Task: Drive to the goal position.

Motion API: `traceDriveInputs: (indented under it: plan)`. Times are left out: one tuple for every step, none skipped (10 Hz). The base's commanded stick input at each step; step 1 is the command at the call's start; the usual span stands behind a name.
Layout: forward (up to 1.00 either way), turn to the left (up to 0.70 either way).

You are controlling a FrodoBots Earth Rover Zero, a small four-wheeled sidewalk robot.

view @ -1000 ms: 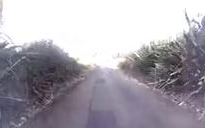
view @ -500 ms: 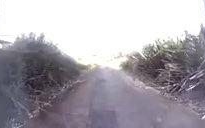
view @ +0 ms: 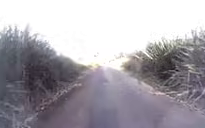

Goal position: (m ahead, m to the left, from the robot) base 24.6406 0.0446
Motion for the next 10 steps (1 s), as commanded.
traceDriveInputs:
  plan:
    - [0.85,0.0]
    - [0.85,0.0]
    - [0.85,0.0]
    - [0.85,0.0]
    - [0.85,0.0]
    - [0.85,0.0]
    - [0.85,0.0]
    - [0.85,0.0]
    - [0.85,0.0]
    - [0.85,0.0]
